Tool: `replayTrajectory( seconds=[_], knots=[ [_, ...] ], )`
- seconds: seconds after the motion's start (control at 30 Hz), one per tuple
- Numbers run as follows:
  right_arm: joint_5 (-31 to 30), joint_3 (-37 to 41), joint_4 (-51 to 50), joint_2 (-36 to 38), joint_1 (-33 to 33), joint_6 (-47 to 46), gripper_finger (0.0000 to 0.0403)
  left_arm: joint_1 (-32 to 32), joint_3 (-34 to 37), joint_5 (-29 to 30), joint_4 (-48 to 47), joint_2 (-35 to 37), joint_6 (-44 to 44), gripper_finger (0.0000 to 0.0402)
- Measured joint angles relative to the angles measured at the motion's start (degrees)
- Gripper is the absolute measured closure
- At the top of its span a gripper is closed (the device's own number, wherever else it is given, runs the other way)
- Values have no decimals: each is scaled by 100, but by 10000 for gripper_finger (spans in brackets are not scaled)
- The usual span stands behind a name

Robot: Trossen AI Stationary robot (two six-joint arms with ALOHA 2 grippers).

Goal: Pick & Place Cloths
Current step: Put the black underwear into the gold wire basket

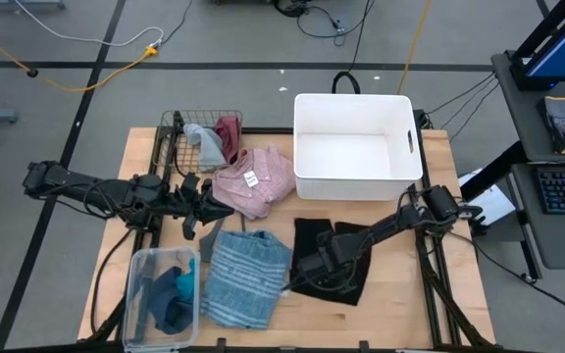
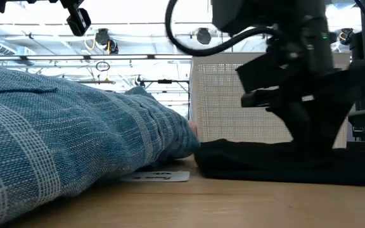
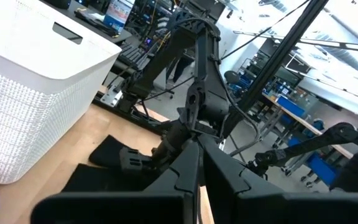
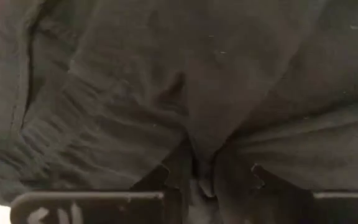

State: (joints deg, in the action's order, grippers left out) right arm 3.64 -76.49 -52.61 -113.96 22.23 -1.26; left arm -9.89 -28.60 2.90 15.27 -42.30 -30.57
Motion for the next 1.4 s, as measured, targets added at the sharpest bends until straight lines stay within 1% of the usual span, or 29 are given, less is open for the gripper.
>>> replayTrajectory(
  seconds=[0.1,0.2,0.33,0.5,0.73,0.83,0.9,1.07,1.27,1.33,1.4],
  knots=[
    [97,12,91,157,86,27,348,2,0,0,3,0,0,378],
    [181,39,185,353,104,81,332,0,0,0,10,0,0,378],
    [155,25,322,685,93,366,297,0,0,0,97,0,26,378],
    [116,24,429,827,97,787,241,0,-2,0,155,0,32,378],
    [38,14,502,843,115,1885,175,0,-2,0,157,0,31,378],
    [-278,13,578,847,108,2383,157,0,-2,0,160,0,28,378],
    [-374,13,591,845,103,2647,147,0,-2,0,160,0,21,378],
    [-332,69,641,848,104,3035,134,0,-2,0,177,0,-10,378],
    [-62,433,692,849,144,3129,134,0,-2,1,179,0,-24,378],
    [-203,590,829,849,192,3314,134,0,-2,4,179,0,-25,378],
    [-474,726,1037,849,256,3467,134,0,-2,9,179,0,-26,378]
  ],
)
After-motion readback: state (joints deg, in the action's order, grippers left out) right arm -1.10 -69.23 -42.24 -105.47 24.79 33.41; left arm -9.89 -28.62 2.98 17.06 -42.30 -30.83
